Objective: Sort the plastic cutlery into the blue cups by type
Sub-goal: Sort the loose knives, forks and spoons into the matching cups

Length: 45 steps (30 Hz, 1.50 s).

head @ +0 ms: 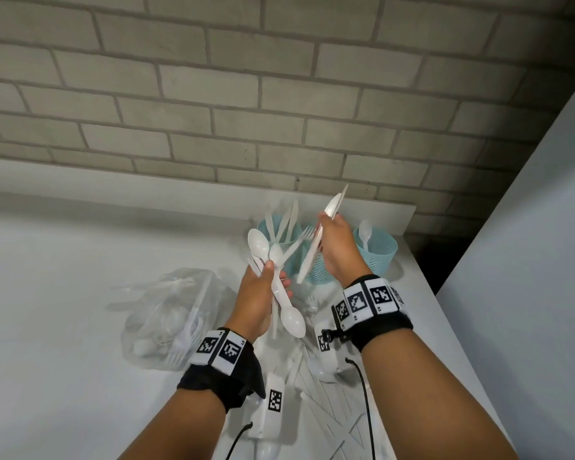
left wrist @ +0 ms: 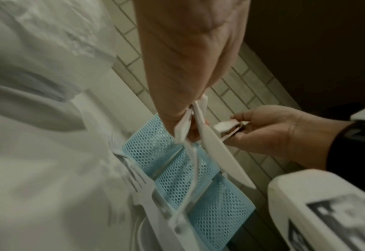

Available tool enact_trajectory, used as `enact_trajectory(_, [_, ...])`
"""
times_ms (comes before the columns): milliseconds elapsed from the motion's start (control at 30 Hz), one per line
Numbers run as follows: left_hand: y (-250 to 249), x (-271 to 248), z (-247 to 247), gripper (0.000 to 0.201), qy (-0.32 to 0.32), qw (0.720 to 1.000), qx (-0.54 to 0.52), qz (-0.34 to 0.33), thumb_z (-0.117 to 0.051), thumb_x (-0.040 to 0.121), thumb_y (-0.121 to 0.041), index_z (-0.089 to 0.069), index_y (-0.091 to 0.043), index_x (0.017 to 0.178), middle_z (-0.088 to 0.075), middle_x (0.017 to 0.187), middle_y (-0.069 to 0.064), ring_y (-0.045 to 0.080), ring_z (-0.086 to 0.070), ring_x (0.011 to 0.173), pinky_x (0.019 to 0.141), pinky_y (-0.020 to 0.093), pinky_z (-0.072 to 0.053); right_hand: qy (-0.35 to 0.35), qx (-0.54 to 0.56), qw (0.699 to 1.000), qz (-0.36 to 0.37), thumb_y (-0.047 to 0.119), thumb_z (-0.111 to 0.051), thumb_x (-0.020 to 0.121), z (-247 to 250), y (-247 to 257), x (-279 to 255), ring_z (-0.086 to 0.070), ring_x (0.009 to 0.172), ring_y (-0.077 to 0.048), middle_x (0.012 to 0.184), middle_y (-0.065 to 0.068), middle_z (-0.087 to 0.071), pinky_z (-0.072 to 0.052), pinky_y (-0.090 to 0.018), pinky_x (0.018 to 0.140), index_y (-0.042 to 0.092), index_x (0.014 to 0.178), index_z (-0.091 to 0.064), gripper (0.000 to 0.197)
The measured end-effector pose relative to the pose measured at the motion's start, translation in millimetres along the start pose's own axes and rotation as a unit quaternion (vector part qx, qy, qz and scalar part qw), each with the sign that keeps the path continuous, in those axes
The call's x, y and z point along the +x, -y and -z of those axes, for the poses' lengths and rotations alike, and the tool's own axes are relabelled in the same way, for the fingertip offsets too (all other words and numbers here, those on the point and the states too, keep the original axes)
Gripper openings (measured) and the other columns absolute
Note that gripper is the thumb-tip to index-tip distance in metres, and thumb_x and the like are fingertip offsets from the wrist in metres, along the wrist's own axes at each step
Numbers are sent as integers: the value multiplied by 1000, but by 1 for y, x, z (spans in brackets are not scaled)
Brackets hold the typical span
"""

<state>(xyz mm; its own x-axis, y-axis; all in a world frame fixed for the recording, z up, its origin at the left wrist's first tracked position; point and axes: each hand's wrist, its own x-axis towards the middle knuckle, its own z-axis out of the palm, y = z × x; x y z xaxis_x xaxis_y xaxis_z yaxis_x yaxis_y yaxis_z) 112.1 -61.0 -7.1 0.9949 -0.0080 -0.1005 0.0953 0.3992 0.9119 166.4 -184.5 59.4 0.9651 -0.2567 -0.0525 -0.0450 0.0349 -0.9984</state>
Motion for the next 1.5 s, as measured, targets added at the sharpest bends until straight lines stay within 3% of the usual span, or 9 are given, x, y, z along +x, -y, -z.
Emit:
enact_trajectory(267, [-7,2,24,25,-32,999,-36,17,-42,99,-22,-46,-10,121,-56,87,11,20,-57,75,70,35,-50,-13,181,982,52,14,-34,102,-27,29,40,-43,52,-10,65,-1,-40,-39,-22,50,20,96,-44,13])
enact_trajectory(433, [-6,4,24,24,-29,999,-28,32,-42,99,-22,-46,-12,120,-57,87,12,21,-57,77,73,36,-51,-28,189,973,133,8,-33,101,-50,29,59,-44,60,-11,69,-1,-40,-46,-19,60,21,91,-43,19])
enact_trajectory(600, [-2,2,21,15,-22,998,-31,41,-42,99,-21,-50,-16,111,-58,83,10,20,-57,75,74,36,-51,26,7,997,79,13,-35,101,-59,-1,67,-55,84,-15,84,-3,-58,-42,-30,84,11,111,-45,14])
enact_trajectory(700, [-1,1,18,14,-15,999,-26,41,-42,99,-22,-52,-18,109,-59,82,10,19,-58,75,71,34,-52,62,-60,995,44,8,-44,96,-53,-7,66,-53,93,-19,105,-5,-54,-44,-21,74,8,127,-43,31])
enact_trajectory(900, [-3,-1,14,21,-7,999,-15,40,-41,99,-21,-49,-13,117,-59,84,9,17,-59,72,67,30,-54,-138,-227,952,152,7,-53,88,-19,4,40,-57,100,-30,116,-15,-54,-46,-31,79,6,115,-51,27])
enact_trajectory(1033, [-4,-4,10,19,-6,999,-4,40,-41,100,-21,-48,-13,115,-58,82,9,18,-59,72,69,31,-54,-32,-319,947,-9,25,-56,92,-5,-9,15,-55,111,-32,128,-15,-51,-45,-34,86,-1,135,-30,57])
enact_trajectory(1133, [-4,-5,7,22,-9,999,4,51,-42,100,-21,-49,-12,118,-59,83,9,20,-58,75,75,35,-51,9,-269,961,-61,30,-59,89,-10,-25,12,-57,90,-26,105,-10,-55,-47,-30,76,0,131,-37,56])
enact_trajectory(1367, [-6,-9,0,32,15,997,18,71,-39,101,-22,-47,-7,128,-61,91,9,17,-60,77,68,31,-53,38,-250,965,-74,14,-61,84,-15,-33,1,-41,47,-15,61,-5,-48,-31,-23,43,10,68,-46,23])
enact_trajectory(1500, [-9,-10,1,34,30,995,0,94,-37,101,-26,-44,-10,130,-61,92,11,20,-61,77,61,26,-55,34,-204,975,-86,13,-63,87,-6,-24,-2,-37,40,-13,58,-8,-50,-30,-19,36,4,71,-52,21])
